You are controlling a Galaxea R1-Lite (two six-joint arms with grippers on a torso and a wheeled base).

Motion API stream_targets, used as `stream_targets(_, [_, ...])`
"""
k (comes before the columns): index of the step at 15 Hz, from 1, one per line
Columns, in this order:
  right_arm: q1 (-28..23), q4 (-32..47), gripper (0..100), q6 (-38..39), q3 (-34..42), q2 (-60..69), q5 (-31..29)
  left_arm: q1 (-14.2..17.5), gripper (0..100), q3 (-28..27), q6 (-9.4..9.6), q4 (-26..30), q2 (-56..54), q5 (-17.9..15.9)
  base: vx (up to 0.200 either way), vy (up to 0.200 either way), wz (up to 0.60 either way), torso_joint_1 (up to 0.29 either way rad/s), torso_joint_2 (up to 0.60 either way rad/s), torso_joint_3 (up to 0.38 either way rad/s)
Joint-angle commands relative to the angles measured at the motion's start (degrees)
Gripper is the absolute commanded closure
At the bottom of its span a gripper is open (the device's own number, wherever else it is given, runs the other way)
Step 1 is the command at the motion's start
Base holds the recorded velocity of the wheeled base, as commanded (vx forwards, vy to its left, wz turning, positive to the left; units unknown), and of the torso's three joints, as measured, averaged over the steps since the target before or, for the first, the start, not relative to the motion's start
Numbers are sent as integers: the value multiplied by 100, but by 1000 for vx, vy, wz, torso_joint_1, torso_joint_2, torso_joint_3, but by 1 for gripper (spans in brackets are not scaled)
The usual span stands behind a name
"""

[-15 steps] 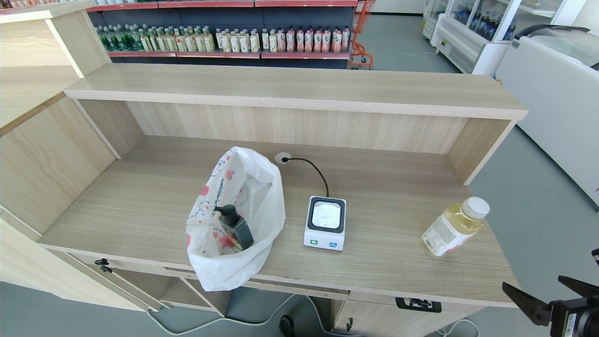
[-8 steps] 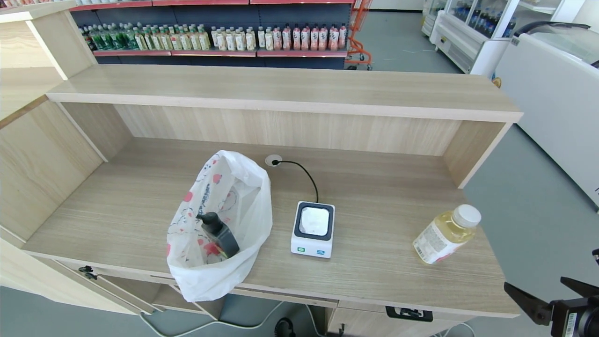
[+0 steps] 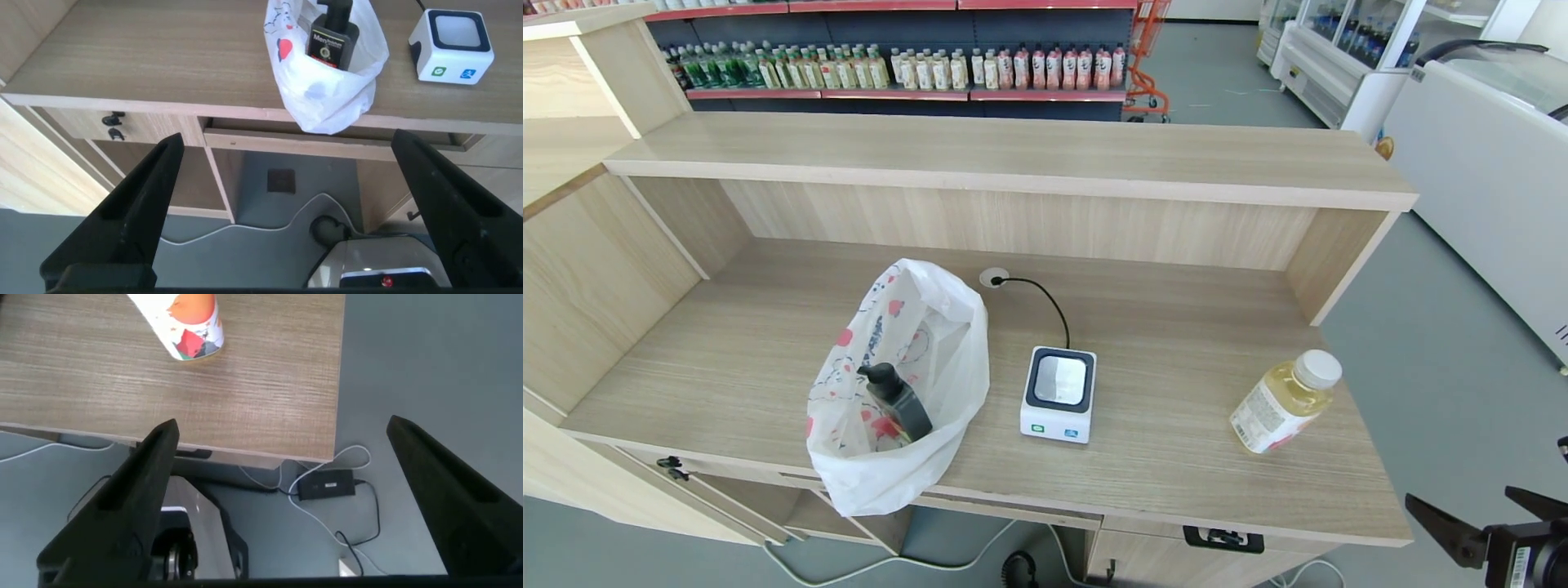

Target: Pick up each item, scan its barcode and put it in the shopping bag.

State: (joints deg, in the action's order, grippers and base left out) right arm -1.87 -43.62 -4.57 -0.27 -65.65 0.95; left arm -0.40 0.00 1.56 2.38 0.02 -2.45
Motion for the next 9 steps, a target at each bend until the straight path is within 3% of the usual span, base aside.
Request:
stream_targets(1, [81, -24, 0, 44, -87, -185, 81, -4, 0, 0, 2, 0, -2, -1, 0, 0, 0, 0, 0, 0])
stream_targets(6, [775, -165, 0, 554, -676, -1091, 239, -4, 0, 0, 2, 0, -2, -1, 0, 0, 0, 0, 0, 0])
stream_targets(9, [793, -1360, 0, 440, -861, -2242, 344, -4, 0, 0, 2, 0, -2, -1, 0, 0, 0, 0, 0, 0])
